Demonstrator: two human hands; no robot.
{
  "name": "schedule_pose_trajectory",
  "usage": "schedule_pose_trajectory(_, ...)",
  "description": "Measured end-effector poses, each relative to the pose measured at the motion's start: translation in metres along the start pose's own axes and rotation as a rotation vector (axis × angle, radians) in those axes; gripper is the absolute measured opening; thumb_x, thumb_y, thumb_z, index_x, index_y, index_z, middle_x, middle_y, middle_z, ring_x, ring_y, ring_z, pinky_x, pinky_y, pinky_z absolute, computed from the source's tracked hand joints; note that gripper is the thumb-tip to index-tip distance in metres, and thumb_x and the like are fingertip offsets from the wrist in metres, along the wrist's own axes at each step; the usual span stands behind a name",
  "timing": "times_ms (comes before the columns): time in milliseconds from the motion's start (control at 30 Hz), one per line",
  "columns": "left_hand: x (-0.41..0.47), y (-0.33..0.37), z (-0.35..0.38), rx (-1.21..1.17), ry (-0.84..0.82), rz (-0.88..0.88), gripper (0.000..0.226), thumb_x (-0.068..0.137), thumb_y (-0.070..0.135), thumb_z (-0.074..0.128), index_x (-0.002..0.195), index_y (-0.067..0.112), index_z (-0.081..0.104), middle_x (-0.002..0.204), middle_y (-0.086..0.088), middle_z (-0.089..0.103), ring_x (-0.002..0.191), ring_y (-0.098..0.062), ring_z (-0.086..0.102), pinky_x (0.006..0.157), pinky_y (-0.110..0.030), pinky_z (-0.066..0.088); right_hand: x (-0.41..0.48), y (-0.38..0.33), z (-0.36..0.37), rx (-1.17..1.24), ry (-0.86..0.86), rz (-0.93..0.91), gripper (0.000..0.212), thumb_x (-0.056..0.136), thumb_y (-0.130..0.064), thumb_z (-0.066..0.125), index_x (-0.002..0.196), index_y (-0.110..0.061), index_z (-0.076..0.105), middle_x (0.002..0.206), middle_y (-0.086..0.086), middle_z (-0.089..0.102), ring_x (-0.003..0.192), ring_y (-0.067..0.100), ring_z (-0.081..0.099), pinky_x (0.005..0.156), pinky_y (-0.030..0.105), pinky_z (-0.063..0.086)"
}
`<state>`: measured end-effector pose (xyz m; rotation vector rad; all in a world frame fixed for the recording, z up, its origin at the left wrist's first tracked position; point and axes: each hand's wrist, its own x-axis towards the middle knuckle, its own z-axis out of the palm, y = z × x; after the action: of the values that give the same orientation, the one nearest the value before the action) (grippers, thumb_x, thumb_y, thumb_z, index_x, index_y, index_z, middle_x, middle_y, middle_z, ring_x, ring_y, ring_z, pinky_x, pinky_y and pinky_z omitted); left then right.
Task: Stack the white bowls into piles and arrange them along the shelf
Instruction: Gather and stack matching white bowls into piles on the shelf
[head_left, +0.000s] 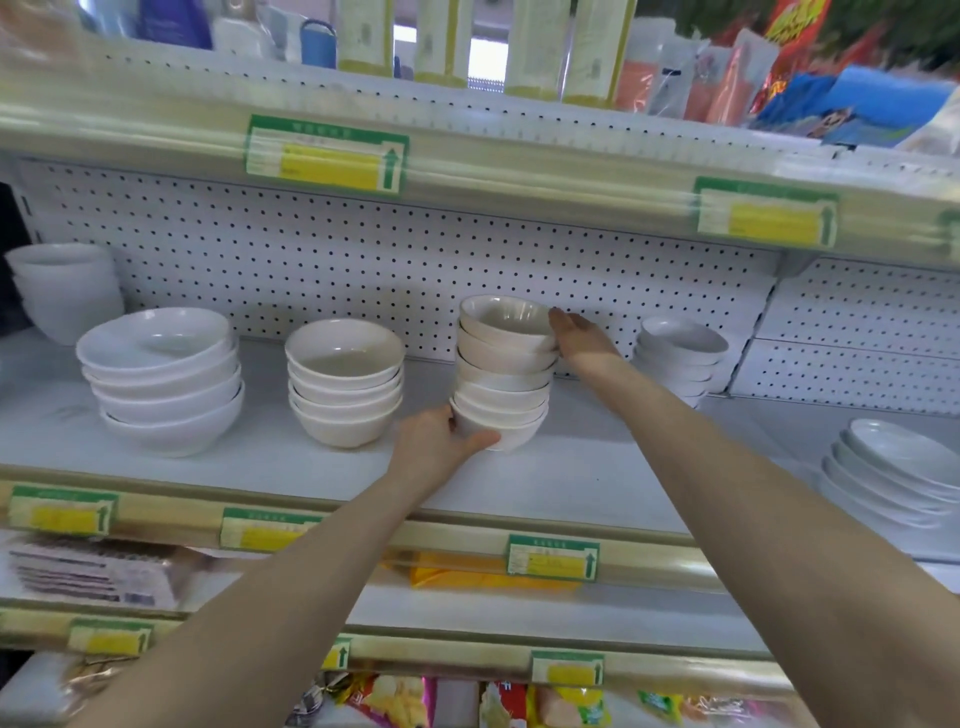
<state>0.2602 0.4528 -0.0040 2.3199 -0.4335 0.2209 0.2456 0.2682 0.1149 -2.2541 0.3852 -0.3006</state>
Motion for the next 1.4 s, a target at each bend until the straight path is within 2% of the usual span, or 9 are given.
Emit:
schedule_pose_trajectory(200, 0.018, 0.008, 0.013, -0.021, -0.043, -0.031, 0.045, 0.078, 0.058, 0.07, 0.079, 0.017, 0.054, 0.075, 0.003, 0.059, 0.078, -0.021, 0.056, 0.062, -0.03, 0.034, 0.021, 0.016, -0.008, -0.043, 0.012, -0.035, 0.05, 0.105, -0.04, 0.023, 0.133, -0.008, 0.05, 0.129, 0.017, 0.055, 0.117, 0.03, 0.051, 0.091, 0.035, 0.036)
schedule_pose_trajectory(333, 0.015, 0.008, 0.011, 0.004, -0.068, -0.012, 0.043, 0.084, 0.054, 0.065, 0.093, 0.012, 0.062, 0.085, 0.0, 0.066, 0.087, -0.024, 0.06, 0.066, -0.029, 0.037, 0.026, 0.019, -0.007, -0.05, 0.02, -0.033, 0.052, 0.105, -0.041, 0.022, 0.133, -0.009, 0.051, 0.127, 0.017, 0.056, 0.109, 0.029, 0.052, 0.086, 0.032, 0.036)
schedule_pose_trajectory(467, 0.003, 0.003, -0.007, 0.054, -0.099, 0.056, 0.036, 0.09, 0.046, 0.061, 0.112, 0.018, 0.069, 0.1, -0.003, 0.073, 0.101, -0.024, 0.063, 0.078, -0.028, 0.044, 0.02, 0.012, 0.001, -0.149, 0.293, -0.069, 0.046, 0.103, -0.039, 0.028, 0.132, -0.013, 0.051, 0.121, 0.017, 0.061, 0.112, 0.031, 0.049, 0.088, 0.037, 0.039)
schedule_pose_trajectory(600, -0.026, -0.011, -0.041, 0.077, 0.012, 0.249, 0.02, 0.091, 0.037, 0.063, 0.103, 0.026, 0.074, 0.085, 0.005, 0.074, 0.082, -0.015, 0.067, 0.077, -0.032, 0.054, 0.0, -0.009, 0.019, -0.318, 0.715, -0.585, 0.042, 0.094, -0.029, 0.04, 0.13, -0.015, 0.056, 0.118, 0.008, 0.063, 0.123, 0.034, 0.045, 0.095, 0.042, 0.035)
schedule_pose_trajectory(700, -0.043, -0.028, -0.071, 0.089, 0.309, 0.425, 0.013, 0.091, 0.028, 0.065, 0.099, 0.023, 0.073, 0.08, 0.008, 0.069, 0.075, -0.011, 0.062, 0.071, -0.034, 0.053, -0.011, -0.042, 0.052, -0.351, 0.745, -0.886, 0.036, 0.09, -0.021, 0.046, 0.119, -0.013, 0.065, 0.109, 0.008, 0.065, 0.113, 0.033, 0.051, 0.09, 0.04, 0.036)
schedule_pose_trajectory(800, -0.043, -0.053, -0.102, 0.077, 0.484, 0.402, 0.03, 0.087, 0.025, 0.069, 0.116, 0.02, 0.063, 0.1, 0.0, 0.057, 0.094, -0.02, 0.054, 0.082, -0.029, 0.044, -0.019, -0.067, 0.091, -0.393, 0.625, -1.004, 0.032, 0.089, -0.021, 0.047, 0.11, -0.013, 0.07, 0.103, 0.005, 0.07, 0.105, 0.032, 0.056, 0.086, 0.039, 0.04)
schedule_pose_trajectory(967, -0.036, -0.085, -0.123, 0.046, 0.391, 0.183, 0.086, 0.079, 0.037, 0.077, 0.147, 0.011, 0.031, 0.143, -0.009, 0.035, 0.134, -0.022, 0.032, 0.108, -0.027, 0.027, -0.023, -0.08, 0.134, -0.549, 0.241, -0.661, 0.04, 0.101, -0.033, 0.038, 0.133, -0.014, 0.055, 0.118, 0.014, 0.066, 0.12, 0.034, 0.048, 0.096, 0.042, 0.035)
schedule_pose_trajectory(1133, -0.019, -0.101, -0.116, -0.159, 0.157, -0.005, 0.091, 0.068, 0.055, 0.078, 0.141, 0.019, 0.037, 0.135, -0.001, 0.054, 0.123, -0.022, 0.051, 0.095, -0.035, 0.045, -0.01, -0.089, 0.145, -0.457, -0.129, -0.266, 0.052, 0.101, -0.048, 0.021, 0.13, -0.016, 0.051, 0.123, 0.012, 0.059, 0.114, 0.032, 0.051, 0.096, 0.043, 0.042)
schedule_pose_trajectory(1400, -0.006, -0.114, -0.124, -0.3, -0.022, 0.013, 0.083, 0.073, 0.047, 0.081, 0.142, 0.029, 0.04, 0.132, 0.013, 0.059, 0.119, -0.006, 0.055, 0.096, -0.026, 0.045, 0.005, -0.084, 0.148, -0.492, -0.091, -0.233, 0.036, 0.101, -0.035, 0.026, 0.107, -0.01, 0.051, 0.099, 0.01, 0.057, 0.09, 0.03, 0.051, 0.071, 0.033, 0.037)
